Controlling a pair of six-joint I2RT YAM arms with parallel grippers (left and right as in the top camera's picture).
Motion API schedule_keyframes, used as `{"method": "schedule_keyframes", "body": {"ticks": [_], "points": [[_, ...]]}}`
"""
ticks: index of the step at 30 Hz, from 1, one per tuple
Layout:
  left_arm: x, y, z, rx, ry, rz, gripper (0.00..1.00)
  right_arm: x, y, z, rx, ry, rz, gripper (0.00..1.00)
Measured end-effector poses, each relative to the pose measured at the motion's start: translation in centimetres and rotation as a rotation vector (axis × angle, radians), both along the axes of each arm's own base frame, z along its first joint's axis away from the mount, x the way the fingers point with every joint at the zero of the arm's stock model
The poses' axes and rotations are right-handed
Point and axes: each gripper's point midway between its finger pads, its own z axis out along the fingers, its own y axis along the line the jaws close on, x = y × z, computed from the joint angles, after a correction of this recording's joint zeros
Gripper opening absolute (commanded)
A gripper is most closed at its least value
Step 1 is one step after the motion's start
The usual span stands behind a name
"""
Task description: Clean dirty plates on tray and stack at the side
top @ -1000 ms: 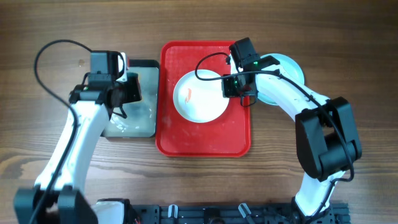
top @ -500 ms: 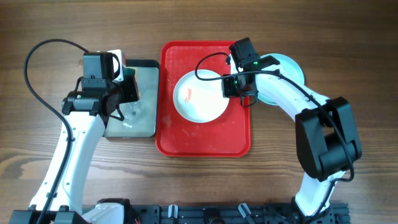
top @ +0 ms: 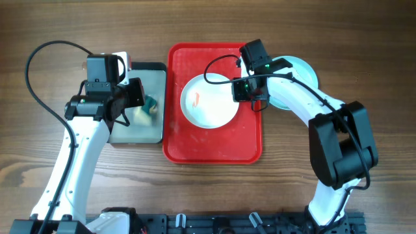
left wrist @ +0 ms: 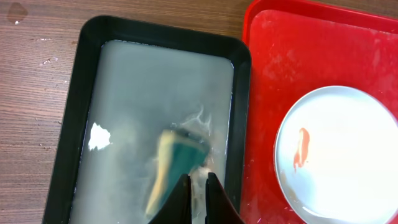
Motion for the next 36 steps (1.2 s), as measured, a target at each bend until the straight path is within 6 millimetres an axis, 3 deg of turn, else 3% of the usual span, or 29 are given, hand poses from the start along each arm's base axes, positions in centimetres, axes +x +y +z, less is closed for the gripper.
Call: {"method": "schedule_keyframes", "body": {"ticks": [2,5,10,15,27,36], "points": [[0.0,0.0,0.0,0.0,0.0,0.0,0.05,0.0,0.0,0.0,0.0,0.0,0.0,0.14],[0.0,0.0,0.0,0.0,0.001,0.0,0.21,0.0,0.0,0.0,0.0,-0.001,0.002,0.3],[-0.6,0.0,-0.5,0.008,0.033,-0.009,0.39,0.0,0.0,0.0,0.0,0.0,0.0,0.34],[-1.2,0.1,-2.7,0.013,0.118,-0.013,0.4,0.0,0.0,0.0,0.0,0.0,0.0,0.35],[-2.9,0.2,-11.2,0.026,0.413,-0.012,0.38,0.0,0.0,0.0,0.0,0.0,0.0,0.36],[-3.1,0.6,-12.1,0.051,0.44,-0.003,0.38,0.0,0.0,0.0,0.0,0.0,0.0,0.35]]}}
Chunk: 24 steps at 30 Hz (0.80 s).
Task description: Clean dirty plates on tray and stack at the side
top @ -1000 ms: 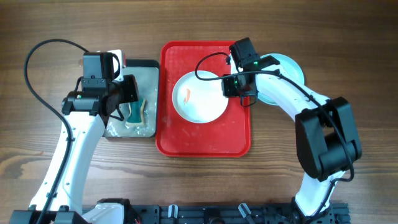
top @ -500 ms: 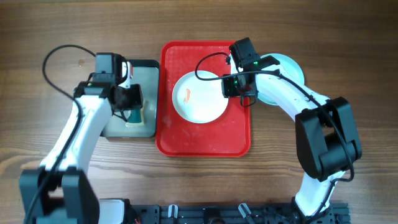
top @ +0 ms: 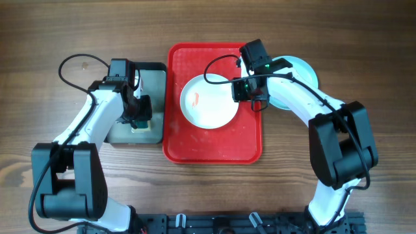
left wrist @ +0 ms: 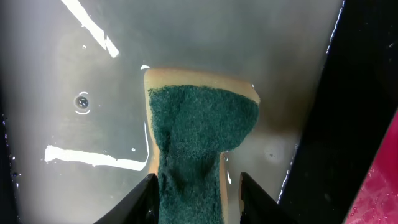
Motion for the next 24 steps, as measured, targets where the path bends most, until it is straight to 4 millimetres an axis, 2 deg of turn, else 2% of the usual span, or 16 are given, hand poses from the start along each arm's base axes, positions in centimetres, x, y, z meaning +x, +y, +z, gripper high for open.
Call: {"method": "schedule_keyframes", "body": {"ticks": [3,6,11,24], "points": [[0.1,0.0,0.0,0.001,-0.005,0.0,0.36,0.0,0.0,0.0,0.0,0.0,0.0,0.35],[0.2,0.0,-0.4,0.0,-0.018,0.0,0.31,0.1,0.0,0.0,0.001,-0.003,0.0,0.35],[-0.1,0.0,-1.0,0.0,-0.016,0.0,0.31,0.1,0.0,0.0,0.001,-0.003,0.0,0.35],[-0.3,0.0,-1.2,0.0,-0.013,0.0,0.31,0.1,0.0,0.0,0.001,-0.003,0.0,0.34]]}}
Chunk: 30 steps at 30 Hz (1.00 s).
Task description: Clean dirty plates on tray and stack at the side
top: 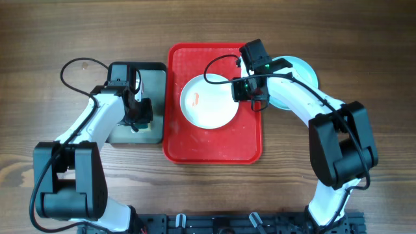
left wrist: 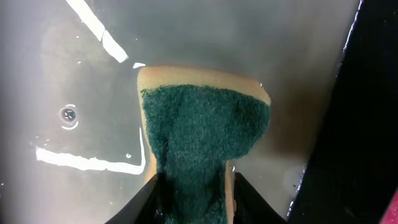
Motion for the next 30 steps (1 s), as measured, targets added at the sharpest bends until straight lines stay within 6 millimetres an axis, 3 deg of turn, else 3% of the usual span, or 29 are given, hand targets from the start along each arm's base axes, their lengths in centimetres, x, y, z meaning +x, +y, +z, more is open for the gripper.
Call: {"method": "schedule_keyframes", "body": {"ticks": [7,19,22,24,26,30], "points": [[-0.1,0.1,-0.8,0.008,0.021,0.001,0.04,0.0,0.0,0.0,0.0,0.0,0.0,0.34],[-0.1,0.2,-0.4,0.012,0.024,-0.001,0.04,0.0,0.0,0.0,0.0,0.0,0.0,0.36],[0.5,0.2,0.9,0.011,-0.018,-0.001,0.04,0.0,0.0,0.0,0.0,0.0,-0.001,0.54],[1.1,0.2,2.6,0.009,-0.076,-0.001,0.04,0.0,0.0,0.0,0.0,-0.001,0.001,0.72],[1.7,0.1,4.5,0.006,-0.137,0.0,0.04,0.0,0.0,0.0,0.0,0.001,-0.005,0.83],[2.8,0.1,8.6,0.001,-0.273,0.0,0.04,0.1,0.0,0.0,0.0,-0.006,-0.002,0.92]]}}
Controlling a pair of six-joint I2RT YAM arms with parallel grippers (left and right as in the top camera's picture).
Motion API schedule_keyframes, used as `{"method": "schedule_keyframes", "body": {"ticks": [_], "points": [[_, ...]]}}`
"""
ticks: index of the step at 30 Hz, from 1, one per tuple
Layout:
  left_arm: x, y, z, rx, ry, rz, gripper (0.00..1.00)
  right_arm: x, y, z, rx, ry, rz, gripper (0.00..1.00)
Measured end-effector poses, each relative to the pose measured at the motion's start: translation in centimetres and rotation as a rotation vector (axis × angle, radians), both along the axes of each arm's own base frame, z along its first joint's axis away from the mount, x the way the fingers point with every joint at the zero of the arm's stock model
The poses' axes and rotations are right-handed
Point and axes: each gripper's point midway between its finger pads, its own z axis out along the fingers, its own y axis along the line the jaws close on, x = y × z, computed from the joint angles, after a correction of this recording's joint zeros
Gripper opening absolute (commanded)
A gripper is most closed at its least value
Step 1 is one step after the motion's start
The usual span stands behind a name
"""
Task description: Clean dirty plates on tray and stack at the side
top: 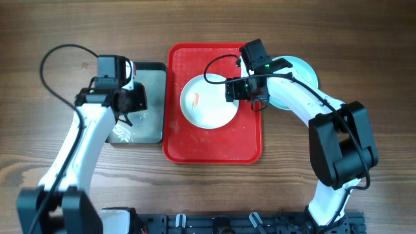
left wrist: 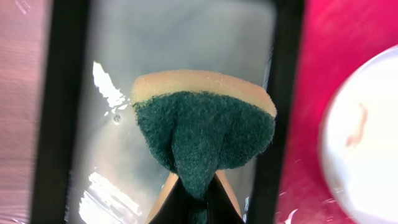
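Observation:
My left gripper (left wrist: 198, 194) is shut on a green and yellow sponge (left wrist: 205, 127) and holds it up over the water of the black basin (left wrist: 283, 93); in the overhead view this gripper (top: 132, 101) hangs over the basin's right half. A white plate (top: 207, 103) with a red smear (left wrist: 356, 127) lies on the red tray (top: 214, 146). The right gripper (top: 239, 91) sits at the plate's right rim, and whether it grips the rim is hidden.
A pale blue plate (top: 298, 70) lies on the wooden table right of the tray, partly under the right arm. The basin (top: 159, 97) stands against the tray's left edge. Bare wood lies in front of both.
The left gripper has risen with the sponge out of the water and sits closer to the tray, with the plate now in its view. The right gripper's dark part reaches slightly further over the plate's rim.
First the left gripper hung shut above the sponge floating in the basin. Then it was down in the water, open around the sponge, and after that closed on it. Now the sponge hangs above the basin. The right arm stayed at the plate's rim.

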Motion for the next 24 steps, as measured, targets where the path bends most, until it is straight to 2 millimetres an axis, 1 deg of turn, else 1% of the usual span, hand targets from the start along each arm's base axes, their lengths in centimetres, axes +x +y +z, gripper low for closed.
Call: {"method": "schedule_keyframes", "body": {"ticks": [1,2,5,12,24], "points": [[0.1,0.0,0.7,-0.001,-0.022,0.0,0.04,0.3,0.1,0.1,0.006,-0.012,-0.003,0.98],[0.3,0.0,1.8,-0.002,-0.058,0.001,0.04,0.5,0.2,0.2,0.009,-0.02,-0.002,0.99],[0.4,0.0,2.7,-0.003,-0.087,0.001,0.04,1.2,0.5,0.4,0.021,-0.052,-0.002,1.0],[0.4,0.0,2.8,-0.003,-0.091,0.0,0.04,3.5,1.4,1.5,0.062,-0.152,-0.002,1.0],[0.2,0.0,2.7,-0.003,-0.082,0.0,0.04,3.7,1.5,1.6,0.067,-0.163,-0.002,1.0]]}}
